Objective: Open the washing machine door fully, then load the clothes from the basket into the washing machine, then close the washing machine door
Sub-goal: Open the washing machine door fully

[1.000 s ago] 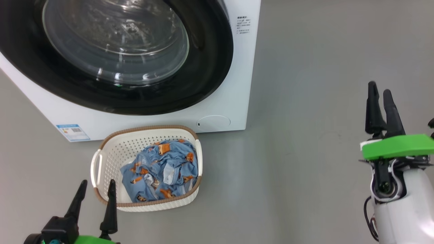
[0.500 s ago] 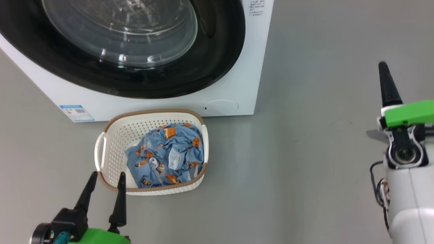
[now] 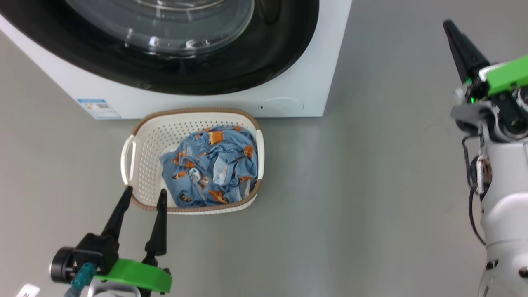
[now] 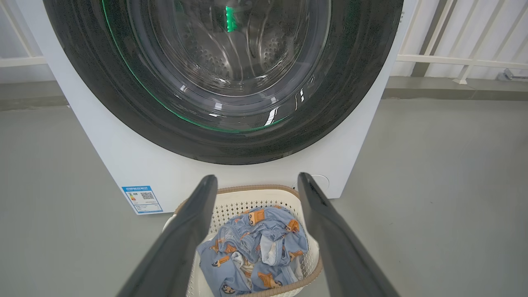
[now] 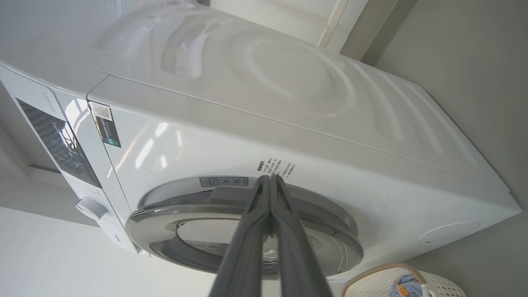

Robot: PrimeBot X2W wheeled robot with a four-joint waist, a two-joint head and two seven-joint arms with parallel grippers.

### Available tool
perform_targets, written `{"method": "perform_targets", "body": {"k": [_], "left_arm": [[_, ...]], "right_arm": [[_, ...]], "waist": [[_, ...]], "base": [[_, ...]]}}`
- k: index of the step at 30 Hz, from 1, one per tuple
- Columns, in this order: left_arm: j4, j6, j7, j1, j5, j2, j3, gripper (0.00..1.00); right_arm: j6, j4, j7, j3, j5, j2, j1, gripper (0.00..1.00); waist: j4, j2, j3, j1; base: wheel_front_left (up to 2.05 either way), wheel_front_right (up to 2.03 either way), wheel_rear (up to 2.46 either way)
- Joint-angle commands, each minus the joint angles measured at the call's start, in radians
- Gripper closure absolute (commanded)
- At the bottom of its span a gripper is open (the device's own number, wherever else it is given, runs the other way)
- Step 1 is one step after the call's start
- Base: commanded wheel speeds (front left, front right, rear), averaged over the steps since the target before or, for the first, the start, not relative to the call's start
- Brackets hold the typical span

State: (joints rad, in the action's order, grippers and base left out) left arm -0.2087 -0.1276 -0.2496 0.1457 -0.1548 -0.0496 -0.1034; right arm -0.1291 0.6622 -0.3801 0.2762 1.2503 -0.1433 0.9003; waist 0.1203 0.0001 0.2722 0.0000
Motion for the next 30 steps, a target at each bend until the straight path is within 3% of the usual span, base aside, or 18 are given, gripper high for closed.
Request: {"method": "perform_targets", "body": {"k": [1,13,30], "left_arm": [[0.028,-0.003,-0.012,0.033,-0.008,-0.012,0.024,0.00],[0.048,-0.003,-0.012,0.095,-0.032,-0.004,-0.028,0.00],[0.083,-0.003,-0.012,0.159,-0.122,-0.001,-0.087,0.00]], "right_arm": [[-0.002,-0.019,-0.016,-0.010,0.007,-0.002,0.041,1.00],[-0.002,0.111,-0.208,-0.006,-0.001,-0.024,0.260,1.00],[-0.002,0.220,-0.201,0.008,-0.146,0.010,0.477,1.00]], "waist": [[0.020,-0.0001,0.026,0.0000],[0.090,-0.0001,0.120,0.0000],[0.182,-0.0001,0.212,0.0000]], "base": [[0.00,0.00,0.00],[0.00,0.00,0.00],[0.00,0.00,0.00]]}}
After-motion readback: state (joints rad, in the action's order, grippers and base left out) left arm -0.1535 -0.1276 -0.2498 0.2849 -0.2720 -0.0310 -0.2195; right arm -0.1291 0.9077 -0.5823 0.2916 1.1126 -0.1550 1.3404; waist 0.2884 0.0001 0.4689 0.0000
